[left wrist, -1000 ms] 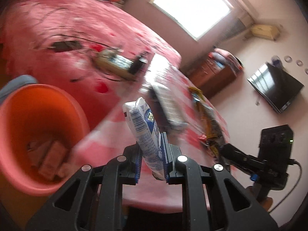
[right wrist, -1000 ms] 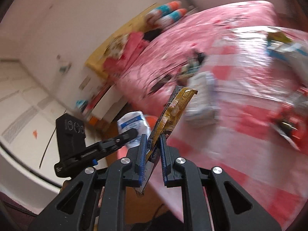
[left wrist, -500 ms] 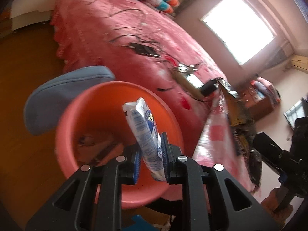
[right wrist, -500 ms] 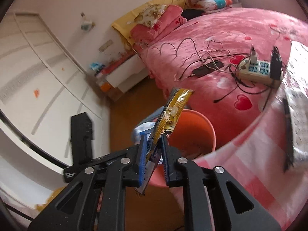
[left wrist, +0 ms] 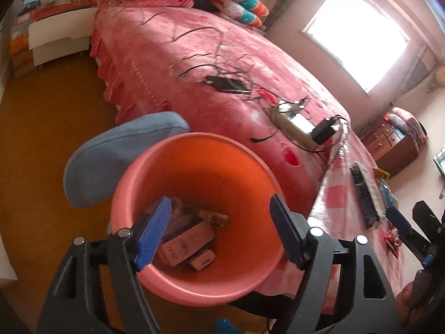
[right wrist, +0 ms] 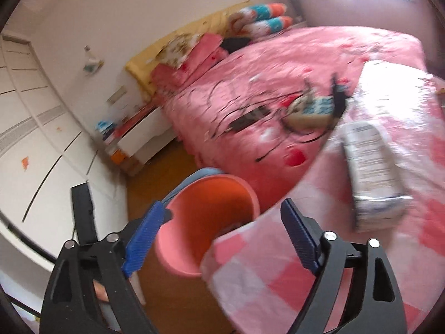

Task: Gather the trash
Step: 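Move both open tools back over the table, then grasp the yellow snack bag with the left tool while the right tool grasps the blue tissue pack, then lift the yellow snack bag and blue tissue pack above the table with both tools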

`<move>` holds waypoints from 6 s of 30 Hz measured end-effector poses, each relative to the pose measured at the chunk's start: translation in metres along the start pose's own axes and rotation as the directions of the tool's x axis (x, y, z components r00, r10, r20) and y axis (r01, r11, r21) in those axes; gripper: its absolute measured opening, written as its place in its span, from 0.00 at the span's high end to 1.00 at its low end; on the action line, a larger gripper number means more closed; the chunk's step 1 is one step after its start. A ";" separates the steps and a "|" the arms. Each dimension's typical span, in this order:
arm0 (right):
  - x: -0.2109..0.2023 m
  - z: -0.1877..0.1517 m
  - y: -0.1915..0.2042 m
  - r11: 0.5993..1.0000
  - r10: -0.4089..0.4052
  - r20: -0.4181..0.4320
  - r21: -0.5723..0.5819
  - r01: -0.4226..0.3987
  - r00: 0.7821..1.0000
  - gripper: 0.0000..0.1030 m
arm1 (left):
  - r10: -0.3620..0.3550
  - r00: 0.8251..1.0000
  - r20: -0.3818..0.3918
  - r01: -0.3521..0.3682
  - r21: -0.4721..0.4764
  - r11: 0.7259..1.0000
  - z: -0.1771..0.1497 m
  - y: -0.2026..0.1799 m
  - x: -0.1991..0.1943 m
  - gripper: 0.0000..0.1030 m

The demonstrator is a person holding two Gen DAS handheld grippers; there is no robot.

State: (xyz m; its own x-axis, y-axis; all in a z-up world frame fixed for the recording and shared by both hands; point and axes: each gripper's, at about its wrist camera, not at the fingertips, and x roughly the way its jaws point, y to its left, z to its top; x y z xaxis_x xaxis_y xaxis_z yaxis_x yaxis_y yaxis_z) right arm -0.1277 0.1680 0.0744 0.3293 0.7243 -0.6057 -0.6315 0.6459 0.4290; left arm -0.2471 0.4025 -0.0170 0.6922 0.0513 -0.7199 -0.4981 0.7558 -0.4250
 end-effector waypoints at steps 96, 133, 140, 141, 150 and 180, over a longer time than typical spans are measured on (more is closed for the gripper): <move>-0.210 -0.010 -0.325 0.854 -0.444 0.039 0.322 0.409 0.895 0.11 | -0.143 0.910 -0.390 0.361 0.571 0.738 -0.002 -0.549 0.218 0.21; -0.158 -0.002 -0.335 0.891 -0.385 0.036 0.275 0.361 0.922 0.45 | -0.051 0.911 -0.408 0.331 0.655 0.680 -0.053 -0.527 0.226 0.52; -0.169 -0.027 -0.298 0.910 -0.359 0.067 0.246 0.333 0.931 0.47 | -0.090 0.895 -0.437 0.377 0.634 0.675 -0.079 -0.497 0.187 0.54; -0.170 -0.029 -0.295 0.911 -0.357 0.069 0.245 0.331 0.932 0.47 | -0.100 0.892 -0.440 0.386 0.629 0.675 -0.083 -0.492 0.182 0.54; -0.195 -0.059 -0.265 0.909 -0.365 0.129 0.264 0.323 0.922 0.49 | -0.193 0.879 -0.435 0.431 0.556 0.711 -0.096 -0.459 0.150 0.57; -0.203 -0.058 -0.201 0.912 -0.382 0.166 0.227 0.342 0.909 0.50 | -0.375 0.876 -0.304 0.474 0.390 0.789 -0.042 -0.373 0.084 0.59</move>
State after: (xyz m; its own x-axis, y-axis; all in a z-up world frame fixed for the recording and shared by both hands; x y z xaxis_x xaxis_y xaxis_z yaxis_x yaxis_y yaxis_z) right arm -0.1081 -0.1228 0.0718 0.6572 0.4516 -0.6034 -0.3039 0.8914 0.3362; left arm -0.0253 0.0978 0.0584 0.6339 -0.4373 -0.6379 0.1388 0.8758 -0.4624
